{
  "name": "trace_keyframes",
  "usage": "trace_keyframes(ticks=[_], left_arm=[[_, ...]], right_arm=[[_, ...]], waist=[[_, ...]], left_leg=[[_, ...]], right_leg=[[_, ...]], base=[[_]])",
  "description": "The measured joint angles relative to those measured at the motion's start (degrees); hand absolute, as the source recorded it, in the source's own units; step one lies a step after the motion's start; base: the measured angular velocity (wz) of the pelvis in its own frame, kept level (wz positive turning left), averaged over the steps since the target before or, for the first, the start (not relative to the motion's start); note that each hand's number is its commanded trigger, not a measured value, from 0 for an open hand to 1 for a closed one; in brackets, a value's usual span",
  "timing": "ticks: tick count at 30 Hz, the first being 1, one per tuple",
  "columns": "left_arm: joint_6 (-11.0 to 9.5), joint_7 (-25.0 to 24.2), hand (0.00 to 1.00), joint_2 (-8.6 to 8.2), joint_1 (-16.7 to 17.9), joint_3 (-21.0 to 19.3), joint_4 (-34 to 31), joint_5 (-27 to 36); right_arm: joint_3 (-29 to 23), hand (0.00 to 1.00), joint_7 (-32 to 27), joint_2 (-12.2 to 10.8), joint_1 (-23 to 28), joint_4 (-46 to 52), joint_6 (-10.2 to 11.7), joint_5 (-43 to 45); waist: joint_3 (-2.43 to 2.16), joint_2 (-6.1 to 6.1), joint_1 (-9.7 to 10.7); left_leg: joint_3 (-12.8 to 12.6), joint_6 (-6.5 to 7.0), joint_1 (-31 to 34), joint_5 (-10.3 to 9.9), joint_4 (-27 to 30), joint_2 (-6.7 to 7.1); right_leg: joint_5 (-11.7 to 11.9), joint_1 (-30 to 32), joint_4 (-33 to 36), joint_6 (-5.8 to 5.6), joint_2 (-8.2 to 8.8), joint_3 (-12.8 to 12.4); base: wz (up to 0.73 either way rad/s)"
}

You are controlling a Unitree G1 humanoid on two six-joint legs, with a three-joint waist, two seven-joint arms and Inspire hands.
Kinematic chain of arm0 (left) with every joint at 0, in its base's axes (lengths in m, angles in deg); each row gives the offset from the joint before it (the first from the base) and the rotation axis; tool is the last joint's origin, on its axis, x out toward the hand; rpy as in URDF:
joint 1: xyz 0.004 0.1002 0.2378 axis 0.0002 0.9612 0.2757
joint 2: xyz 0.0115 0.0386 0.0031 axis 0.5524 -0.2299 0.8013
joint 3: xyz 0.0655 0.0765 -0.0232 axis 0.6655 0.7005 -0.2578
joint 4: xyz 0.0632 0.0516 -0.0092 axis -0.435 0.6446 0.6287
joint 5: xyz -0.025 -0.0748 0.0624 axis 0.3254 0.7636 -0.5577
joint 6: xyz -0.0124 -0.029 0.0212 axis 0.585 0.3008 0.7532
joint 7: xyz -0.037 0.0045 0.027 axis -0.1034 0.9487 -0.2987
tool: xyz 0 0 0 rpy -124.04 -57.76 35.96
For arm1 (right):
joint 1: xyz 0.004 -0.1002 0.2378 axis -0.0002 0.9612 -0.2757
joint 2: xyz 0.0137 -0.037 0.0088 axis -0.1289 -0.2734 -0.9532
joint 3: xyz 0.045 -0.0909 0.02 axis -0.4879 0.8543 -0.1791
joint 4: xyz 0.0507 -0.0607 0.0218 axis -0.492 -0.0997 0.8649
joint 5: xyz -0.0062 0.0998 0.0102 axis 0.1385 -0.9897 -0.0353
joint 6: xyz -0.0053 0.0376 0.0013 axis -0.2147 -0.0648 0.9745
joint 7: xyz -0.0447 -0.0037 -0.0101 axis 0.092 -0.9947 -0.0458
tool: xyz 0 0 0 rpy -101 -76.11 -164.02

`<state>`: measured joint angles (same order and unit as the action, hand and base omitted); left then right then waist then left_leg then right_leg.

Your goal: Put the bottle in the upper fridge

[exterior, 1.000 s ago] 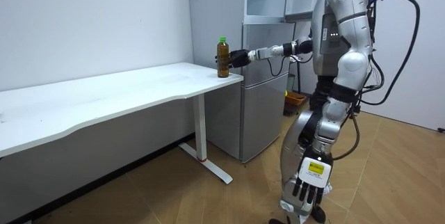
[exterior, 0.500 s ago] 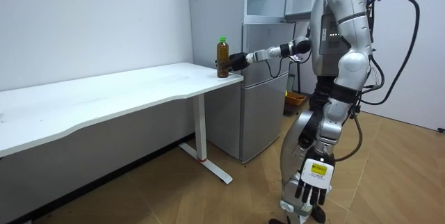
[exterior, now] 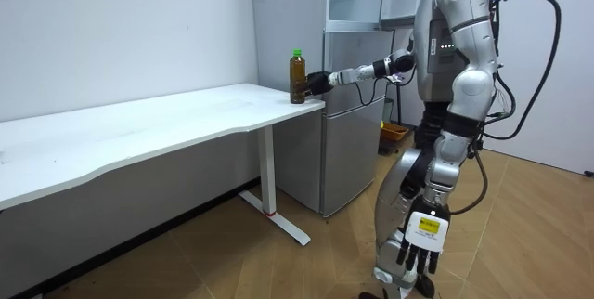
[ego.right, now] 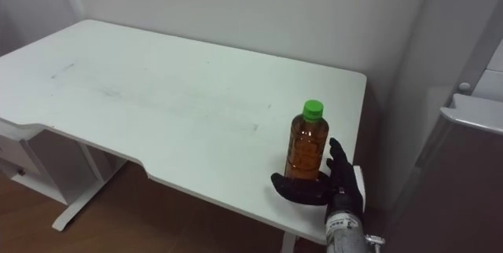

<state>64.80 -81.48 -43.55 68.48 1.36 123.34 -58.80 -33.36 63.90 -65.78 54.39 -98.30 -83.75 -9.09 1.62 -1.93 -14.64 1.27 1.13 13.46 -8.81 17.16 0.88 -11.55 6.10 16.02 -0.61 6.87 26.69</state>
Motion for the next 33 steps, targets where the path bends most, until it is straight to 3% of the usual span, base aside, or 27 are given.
trace_keyframes(ticks=[7,23,29,33], left_arm=[[-1.1,0.1,0.0,-0.03,-0.1,0.1,-0.1,0.4],[-1.3,0.1,0.0,0.04,-0.2,0.1,-0.8,0.5],[-2.1,0.1,0.0,0.2,-0.2,0.7,-0.7,0.5],[-2.3,-0.1,0.0,0.26,-0.3,1.3,-0.6,0.4]], right_arm=[[0.0,0.0,-3.0,0.2,-0.4,0.2,0.6,0.0],[0.1,0.0,-6.0,0.2,-2.7,0.2,0.6,2.2],[1.0,0.0,-5.8,0.0,-4.9,0.2,0.6,2.4],[1.2,0.0,-5.8,-0.1,-5.2,0.3,0.6,6.0]], waist=[[-0.15,0.31,0.0],[-0.22,0.19,-0.8],[-0.17,-0.66,-2.1],[0.15,-1.31,-3.0]], left_leg=[[0.1,0.03,1.0,0.0,0.3,0.04],[0.2,0.09,1.8,0.1,0.5,0.08],[0.2,0.05,1.9,0.2,0.5,0.26],[0.3,0.14,1.8,0.2,0.7,0.55]], right_leg=[[-0.1,1.1,0.7,0.02,0.15,0.0],[-0.1,2.1,1.2,0.05,0.15,-0.7],[-0.6,2.6,2.2,0.13,0.82,-0.3],[-0.9,2.7,3.0,0.05,1.17,0.2]], base=[[0.0],[0.0],[0.01],[0.03]])
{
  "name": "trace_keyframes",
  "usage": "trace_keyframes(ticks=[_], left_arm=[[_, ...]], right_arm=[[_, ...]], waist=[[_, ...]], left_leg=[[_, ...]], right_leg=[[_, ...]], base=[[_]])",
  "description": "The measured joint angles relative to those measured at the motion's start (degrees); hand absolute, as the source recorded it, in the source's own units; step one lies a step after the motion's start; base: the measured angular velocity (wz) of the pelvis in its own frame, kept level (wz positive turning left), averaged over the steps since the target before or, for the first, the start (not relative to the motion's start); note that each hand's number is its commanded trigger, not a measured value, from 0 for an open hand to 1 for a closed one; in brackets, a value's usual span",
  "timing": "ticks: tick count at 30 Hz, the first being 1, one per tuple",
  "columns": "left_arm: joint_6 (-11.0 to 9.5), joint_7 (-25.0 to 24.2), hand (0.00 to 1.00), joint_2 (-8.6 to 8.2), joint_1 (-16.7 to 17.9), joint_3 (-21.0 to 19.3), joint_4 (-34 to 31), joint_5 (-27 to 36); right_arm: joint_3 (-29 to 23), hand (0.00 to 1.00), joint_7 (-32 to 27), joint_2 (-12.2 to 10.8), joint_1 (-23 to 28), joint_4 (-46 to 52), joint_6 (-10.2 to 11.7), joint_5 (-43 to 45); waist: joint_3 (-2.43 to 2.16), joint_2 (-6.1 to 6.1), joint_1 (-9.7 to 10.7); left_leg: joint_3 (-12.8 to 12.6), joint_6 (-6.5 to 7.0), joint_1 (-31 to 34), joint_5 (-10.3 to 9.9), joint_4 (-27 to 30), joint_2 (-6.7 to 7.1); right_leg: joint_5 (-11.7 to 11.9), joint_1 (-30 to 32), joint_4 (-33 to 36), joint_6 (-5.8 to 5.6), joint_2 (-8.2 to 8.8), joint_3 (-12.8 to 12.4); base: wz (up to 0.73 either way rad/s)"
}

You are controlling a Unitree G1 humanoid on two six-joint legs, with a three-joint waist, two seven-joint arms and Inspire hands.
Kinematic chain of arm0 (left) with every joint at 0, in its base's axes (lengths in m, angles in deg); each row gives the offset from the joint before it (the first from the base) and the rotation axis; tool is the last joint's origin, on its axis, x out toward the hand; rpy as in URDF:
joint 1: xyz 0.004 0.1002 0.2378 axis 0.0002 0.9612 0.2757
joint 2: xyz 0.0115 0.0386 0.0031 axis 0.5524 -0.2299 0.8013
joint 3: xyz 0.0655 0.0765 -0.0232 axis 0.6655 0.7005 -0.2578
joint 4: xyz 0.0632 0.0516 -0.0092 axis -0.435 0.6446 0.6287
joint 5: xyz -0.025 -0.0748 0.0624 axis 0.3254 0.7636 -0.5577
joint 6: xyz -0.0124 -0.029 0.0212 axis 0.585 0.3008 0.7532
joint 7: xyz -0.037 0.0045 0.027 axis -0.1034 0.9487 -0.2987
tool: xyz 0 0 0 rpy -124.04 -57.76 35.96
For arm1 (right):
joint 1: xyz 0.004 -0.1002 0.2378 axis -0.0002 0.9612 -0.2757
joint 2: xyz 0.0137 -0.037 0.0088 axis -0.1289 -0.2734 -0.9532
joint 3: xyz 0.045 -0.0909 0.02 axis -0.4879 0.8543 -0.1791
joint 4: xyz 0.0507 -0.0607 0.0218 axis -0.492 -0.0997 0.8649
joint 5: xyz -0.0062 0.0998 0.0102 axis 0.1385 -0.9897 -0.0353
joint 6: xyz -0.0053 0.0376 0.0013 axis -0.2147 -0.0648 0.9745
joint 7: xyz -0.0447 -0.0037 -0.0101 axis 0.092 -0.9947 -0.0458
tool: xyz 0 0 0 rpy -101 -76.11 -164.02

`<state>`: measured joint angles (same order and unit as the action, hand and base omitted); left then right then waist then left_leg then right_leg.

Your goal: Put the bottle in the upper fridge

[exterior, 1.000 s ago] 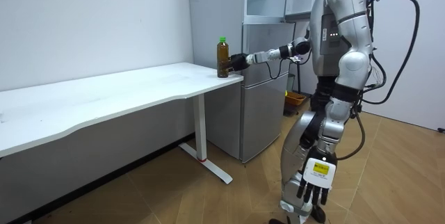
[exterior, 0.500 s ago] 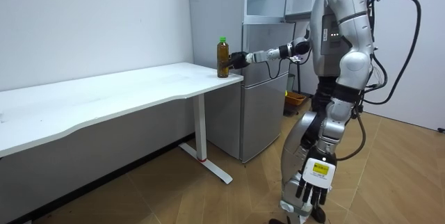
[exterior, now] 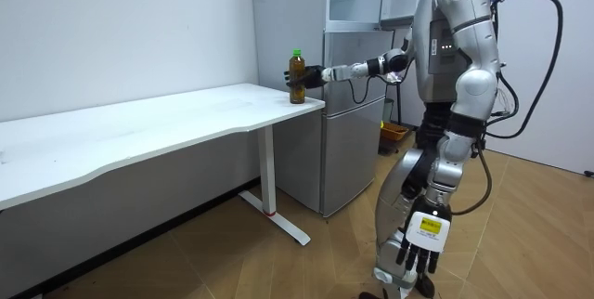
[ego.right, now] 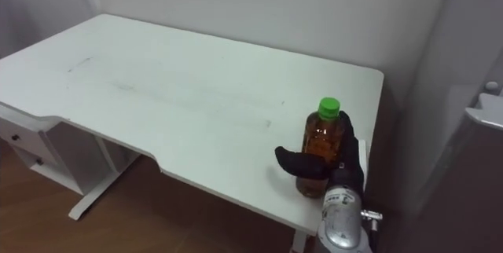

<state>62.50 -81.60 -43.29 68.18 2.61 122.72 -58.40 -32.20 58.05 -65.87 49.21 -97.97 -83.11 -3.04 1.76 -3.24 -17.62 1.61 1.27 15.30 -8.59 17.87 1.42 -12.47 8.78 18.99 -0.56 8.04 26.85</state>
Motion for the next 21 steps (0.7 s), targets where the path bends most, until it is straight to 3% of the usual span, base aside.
trace_keyframes(ticks=[11,21], left_arm=[[0.0,-0.1,0.0,0.36,-0.1,1.4,0.5,0.1],[0.4,0.1,0.0,0.34,-0.9,2.3,0.6,0.1]], right_arm=[[0.3,0.0,1.3,-2.5,0.0,-0.2,0.0,2.9],[0.7,0.0,2.5,-2.5,-0.1,-2.3,0.0,2.9]], waist=[[0.14,-0.06,-0.1],[0.14,-0.05,-0.4]], left_leg=[[0.2,0.17,0.2,0.0,0.6,0.29],[0.2,0.18,0.4,0.1,0.8,0.31]], right_leg=[[-0.2,0.3,0.8,-0.04,0.8,0.0],[-0.3,0.5,1.1,-0.04,0.8,0.0]], base=[[0.0],[0.0]])
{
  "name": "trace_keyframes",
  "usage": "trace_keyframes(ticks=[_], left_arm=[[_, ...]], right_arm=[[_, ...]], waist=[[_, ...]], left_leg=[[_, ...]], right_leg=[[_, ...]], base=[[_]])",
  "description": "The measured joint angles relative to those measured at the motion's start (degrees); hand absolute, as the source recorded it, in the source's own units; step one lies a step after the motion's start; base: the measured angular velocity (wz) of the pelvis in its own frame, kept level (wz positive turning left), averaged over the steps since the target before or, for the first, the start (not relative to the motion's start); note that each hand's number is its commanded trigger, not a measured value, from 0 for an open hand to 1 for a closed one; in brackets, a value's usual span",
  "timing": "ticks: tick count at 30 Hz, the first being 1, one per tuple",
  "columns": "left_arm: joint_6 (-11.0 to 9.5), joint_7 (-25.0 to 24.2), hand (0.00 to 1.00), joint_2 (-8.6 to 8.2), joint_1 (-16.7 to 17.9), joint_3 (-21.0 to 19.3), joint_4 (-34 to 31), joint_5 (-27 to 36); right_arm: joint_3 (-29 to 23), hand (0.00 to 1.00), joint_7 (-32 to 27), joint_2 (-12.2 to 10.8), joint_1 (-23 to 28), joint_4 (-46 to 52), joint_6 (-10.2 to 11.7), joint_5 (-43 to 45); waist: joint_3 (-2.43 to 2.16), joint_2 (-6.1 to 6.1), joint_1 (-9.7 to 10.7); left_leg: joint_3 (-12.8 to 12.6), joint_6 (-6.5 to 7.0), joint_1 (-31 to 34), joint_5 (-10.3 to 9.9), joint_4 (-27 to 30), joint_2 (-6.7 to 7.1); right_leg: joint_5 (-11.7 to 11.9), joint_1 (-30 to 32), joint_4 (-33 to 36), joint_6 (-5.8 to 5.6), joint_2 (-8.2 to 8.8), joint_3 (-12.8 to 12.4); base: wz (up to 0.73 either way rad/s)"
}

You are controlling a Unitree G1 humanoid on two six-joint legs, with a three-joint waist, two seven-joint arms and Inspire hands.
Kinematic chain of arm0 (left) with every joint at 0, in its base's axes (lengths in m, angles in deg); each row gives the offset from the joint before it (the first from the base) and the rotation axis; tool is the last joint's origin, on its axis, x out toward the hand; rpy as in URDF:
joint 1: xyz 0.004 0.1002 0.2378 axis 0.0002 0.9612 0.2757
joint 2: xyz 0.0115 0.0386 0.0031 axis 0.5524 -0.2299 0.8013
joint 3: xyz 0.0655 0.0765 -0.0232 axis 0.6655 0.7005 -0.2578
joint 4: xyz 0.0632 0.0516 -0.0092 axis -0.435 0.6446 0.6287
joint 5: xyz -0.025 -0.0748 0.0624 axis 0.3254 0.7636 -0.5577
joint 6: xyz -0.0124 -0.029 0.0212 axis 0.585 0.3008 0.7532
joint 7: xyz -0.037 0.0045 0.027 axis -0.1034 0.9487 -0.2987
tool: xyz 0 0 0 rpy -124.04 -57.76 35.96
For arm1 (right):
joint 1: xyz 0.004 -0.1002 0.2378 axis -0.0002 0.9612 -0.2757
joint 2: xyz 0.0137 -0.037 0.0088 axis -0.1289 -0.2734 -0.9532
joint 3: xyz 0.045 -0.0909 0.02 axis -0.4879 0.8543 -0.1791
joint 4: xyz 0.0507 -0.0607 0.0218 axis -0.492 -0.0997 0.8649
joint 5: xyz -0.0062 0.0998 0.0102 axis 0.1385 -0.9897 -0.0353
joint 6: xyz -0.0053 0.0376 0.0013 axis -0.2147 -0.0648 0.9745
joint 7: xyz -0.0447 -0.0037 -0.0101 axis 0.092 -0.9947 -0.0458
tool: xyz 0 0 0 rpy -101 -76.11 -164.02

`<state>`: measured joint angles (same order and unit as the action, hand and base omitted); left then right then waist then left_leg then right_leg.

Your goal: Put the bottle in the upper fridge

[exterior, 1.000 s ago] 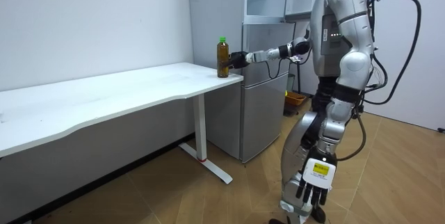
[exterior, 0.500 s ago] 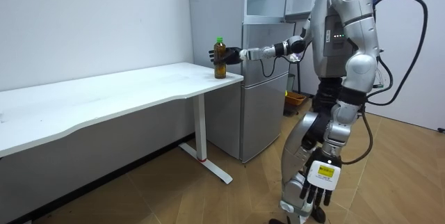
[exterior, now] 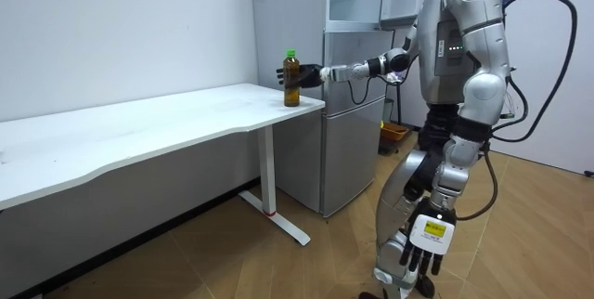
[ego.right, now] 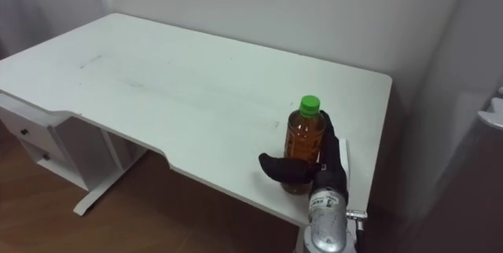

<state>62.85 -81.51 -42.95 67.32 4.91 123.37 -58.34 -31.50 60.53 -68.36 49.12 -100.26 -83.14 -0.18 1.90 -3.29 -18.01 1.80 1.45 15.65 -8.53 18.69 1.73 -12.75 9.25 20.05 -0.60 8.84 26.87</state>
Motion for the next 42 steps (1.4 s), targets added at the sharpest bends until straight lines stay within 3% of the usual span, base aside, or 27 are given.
trace_keyframes(ticks=[3,4,5,6,29,42], left_arm=[[0.1,0.0,0.0,0.01,0.0,0.0,-0.1,0.0],[0.2,0.0,0.0,0.0,-0.1,0.0,-0.1,0.0],[0.2,0.0,0.0,0.0,-0.1,0.0,-0.1,0.0],[0.2,0.0,0.0,0.01,-0.1,0.0,-0.1,0.0],[1.3,0.0,0.0,-0.02,-0.1,0.2,-0.1,0.0],[0.8,-0.9,0.0,-0.03,0.1,-0.2,0.4,0.0]], right_arm=[[0.0,0.0,0.2,0.0,0.0,-0.1,0.0,0.0],[0.0,0.32,0.3,0.0,0.0,-0.1,0.0,0.0],[0.0,0.86,0.5,0.0,0.0,-0.1,0.0,0.0],[0.0,1.0,0.7,0.0,0.0,-0.1,0.0,0.0],[-0.1,1.0,1.7,-0.1,-0.1,-2.5,-0.1,-0.1],[-0.2,1.0,2.7,0.6,-0.1,-2.2,-0.5,-0.8]], waist=[[0.0,0.01,0.0],[0.0,0.01,0.0],[0.0,0.01,0.0],[0.0,0.0,0.0],[0.15,0.17,-1.0],[-0.03,-0.08,-0.8]], left_leg=[[0.0,0.0,0.1,0.0,0.0,0.0],[0.0,0.0,0.1,0.0,0.0,0.0],[0.0,0.0,0.1,0.0,0.0,0.0],[0.0,0.0,0.1,0.0,0.0,0.0],[0.1,0.02,0.2,0.0,0.1,0.02],[0.2,0.02,-0.2,0.0,-0.4,0.02]], right_leg=[[0.0,0.1,0.0,-0.01,-0.02,0.0],[0.0,0.1,0.0,-0.01,-0.02,0.0],[0.0,0.1,-0.1,-0.01,-0.02,0.0],[0.0,0.1,-0.2,-0.01,-0.03,0.0],[0.0,-0.2,-0.5,-0.03,-0.16,0.2],[0.0,-0.5,-0.5,-0.09,-0.47,0.0]], base=[[0.0],[0.0],[0.0],[0.0],[0.0],[0.01]])
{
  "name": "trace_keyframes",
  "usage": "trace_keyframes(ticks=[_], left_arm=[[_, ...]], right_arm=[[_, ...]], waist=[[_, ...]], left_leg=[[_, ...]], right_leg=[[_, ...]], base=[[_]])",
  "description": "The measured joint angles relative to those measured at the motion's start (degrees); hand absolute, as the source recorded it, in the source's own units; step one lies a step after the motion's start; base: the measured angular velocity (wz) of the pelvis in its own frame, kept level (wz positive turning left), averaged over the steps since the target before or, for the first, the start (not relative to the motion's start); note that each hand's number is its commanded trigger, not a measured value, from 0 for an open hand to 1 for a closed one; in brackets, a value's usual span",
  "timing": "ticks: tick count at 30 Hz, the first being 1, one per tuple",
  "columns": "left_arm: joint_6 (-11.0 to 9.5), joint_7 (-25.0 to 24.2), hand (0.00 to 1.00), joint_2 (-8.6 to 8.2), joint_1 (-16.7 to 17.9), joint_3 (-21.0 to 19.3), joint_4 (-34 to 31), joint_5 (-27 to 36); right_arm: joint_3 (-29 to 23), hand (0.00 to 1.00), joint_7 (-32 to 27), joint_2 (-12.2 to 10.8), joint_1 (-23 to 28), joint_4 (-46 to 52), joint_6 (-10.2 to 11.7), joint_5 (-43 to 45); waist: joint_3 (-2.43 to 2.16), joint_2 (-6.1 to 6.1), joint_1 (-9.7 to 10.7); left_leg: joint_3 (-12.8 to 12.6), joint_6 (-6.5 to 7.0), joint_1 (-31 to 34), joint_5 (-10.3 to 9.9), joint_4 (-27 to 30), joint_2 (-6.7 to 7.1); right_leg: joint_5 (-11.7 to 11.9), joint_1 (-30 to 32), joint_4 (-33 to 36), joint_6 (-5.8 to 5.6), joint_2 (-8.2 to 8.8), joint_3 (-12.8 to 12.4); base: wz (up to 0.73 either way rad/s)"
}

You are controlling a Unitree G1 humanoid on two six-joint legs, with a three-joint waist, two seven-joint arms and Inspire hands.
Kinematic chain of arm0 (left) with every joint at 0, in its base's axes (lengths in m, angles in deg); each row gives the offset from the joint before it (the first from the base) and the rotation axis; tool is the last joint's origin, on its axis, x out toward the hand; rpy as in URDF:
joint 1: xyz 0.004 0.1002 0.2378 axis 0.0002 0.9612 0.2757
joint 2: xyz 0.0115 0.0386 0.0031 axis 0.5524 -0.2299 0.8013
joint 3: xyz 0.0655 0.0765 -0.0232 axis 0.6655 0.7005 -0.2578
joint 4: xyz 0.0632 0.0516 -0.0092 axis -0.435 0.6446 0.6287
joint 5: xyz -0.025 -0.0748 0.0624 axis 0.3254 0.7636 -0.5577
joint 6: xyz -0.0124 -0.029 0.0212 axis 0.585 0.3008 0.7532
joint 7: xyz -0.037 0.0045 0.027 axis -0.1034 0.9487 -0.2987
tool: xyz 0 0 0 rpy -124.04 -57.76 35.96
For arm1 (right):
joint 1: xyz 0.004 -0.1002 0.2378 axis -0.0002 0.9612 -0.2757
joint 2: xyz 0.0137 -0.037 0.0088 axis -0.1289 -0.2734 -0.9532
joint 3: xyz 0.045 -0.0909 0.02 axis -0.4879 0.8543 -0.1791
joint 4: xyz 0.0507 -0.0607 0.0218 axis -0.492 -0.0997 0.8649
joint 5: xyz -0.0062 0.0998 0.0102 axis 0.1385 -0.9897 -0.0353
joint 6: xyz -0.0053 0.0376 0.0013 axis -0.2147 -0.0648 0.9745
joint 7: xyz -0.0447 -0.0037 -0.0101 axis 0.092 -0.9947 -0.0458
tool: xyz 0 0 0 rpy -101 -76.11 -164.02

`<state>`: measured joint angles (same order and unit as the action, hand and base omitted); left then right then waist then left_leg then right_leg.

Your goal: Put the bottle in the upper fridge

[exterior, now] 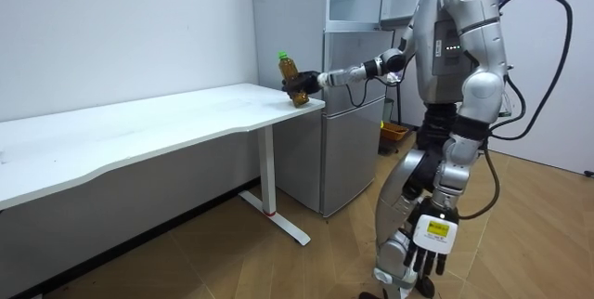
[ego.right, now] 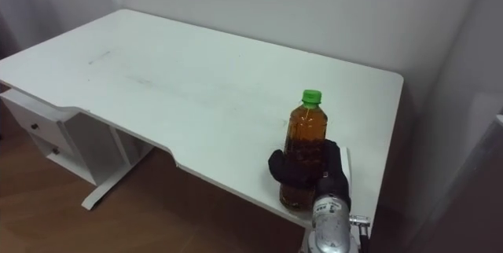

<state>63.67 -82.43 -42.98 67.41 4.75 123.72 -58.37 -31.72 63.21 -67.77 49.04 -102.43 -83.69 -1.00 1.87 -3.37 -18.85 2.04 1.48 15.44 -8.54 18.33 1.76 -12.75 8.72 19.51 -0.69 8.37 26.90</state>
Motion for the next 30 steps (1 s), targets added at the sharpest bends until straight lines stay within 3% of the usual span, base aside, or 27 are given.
trace_keyframes(ticks=[4,5,8,11,15,18,30], left_arm=[[-0.1,-0.3,0.0,0.0,0.2,0.0,0.0,0.1],[-0.3,-0.3,0.0,0.06,0.9,-0.2,-0.5,0.1],[-1.1,-0.2,0.0,0.13,2.3,-1.1,-0.7,0.0],[-1.5,0.1,0.0,0.2,3.3,-3.3,-0.5,0.0],[-1.1,-0.2,0.0,0.15,6.0,-6.3,-0.9,-0.7],[-1.1,-0.4,0.0,0.12,6.7,-8.1,-1.3,-0.7],[-1.1,-0.3,0.0,0.14,7.7,-12.7,-1.6,-2.9]], right_arm=[[0.0,1.0,1.0,0.9,0.0,1.2,-0.7,-3.6],[0.0,1.0,1.0,1.1,0.0,3.1,-1.6,-4.6],[0.0,1.0,1.9,1.9,0.1,7.1,-1.9,-5.1],[-0.1,1.0,2.3,5.0,1.0,13.5,-1.9,-6.5],[-1.6,1.0,3.6,7.1,2.2,20.2,-1.9,-6.5],[-1.9,1.0,4.7,8.8,2.7,24.2,-2.0,-6.5],[-4.0,1.0,7.7,11.9,2.9,29.5,-2.5,-6.5]], waist=[[-0.03,-0.05,0.4],[-0.06,-0.09,1.2],[-0.12,-0.18,3.1],[-0.54,-0.66,3.6],[-1.32,-1.19,5.7],[-1.8,-1.39,6.0],[-1.83,-1.16,8.8]], left_leg=[[-0.3,0.01,-1.0,0.0,-0.5,-0.03],[-0.3,0.01,-1.4,0.0,-0.6,-0.02],[-0.6,0.02,-3.3,0.0,-1.2,-0.03],[-1.0,-0.01,-4.5,0.0,-1.8,-0.12],[-1.3,-0.06,-7.5,0.0,-3.3,-0.19],[-1.8,-0.19,-8.4,-0.1,-4.0,-0.58],[-3.3,-0.39,-14.4,-0.1,-6.8,-0.95]], right_leg=[[0.0,-0.6,0.1,-0.01,0.17,-0.1],[0.0,-0.9,0.1,-0.03,0.2,-0.1],[0.0,-2.7,-0.8,-0.22,-0.15,-0.7],[0.1,-3.5,-1.3,-0.32,-0.49,-1.6],[0.7,-6.3,-4.1,-0.57,-1.21,-1.9],[1.7,-7.6,-5.8,-0.46,-2.23,-3.0],[2.4,-12.6,-7.8,-0.57,-2.89,-4.3]], base=[[-0.04],[-0.05],[-0.05],[-0.09],[-0.05],[-0.19],[-0.07]])
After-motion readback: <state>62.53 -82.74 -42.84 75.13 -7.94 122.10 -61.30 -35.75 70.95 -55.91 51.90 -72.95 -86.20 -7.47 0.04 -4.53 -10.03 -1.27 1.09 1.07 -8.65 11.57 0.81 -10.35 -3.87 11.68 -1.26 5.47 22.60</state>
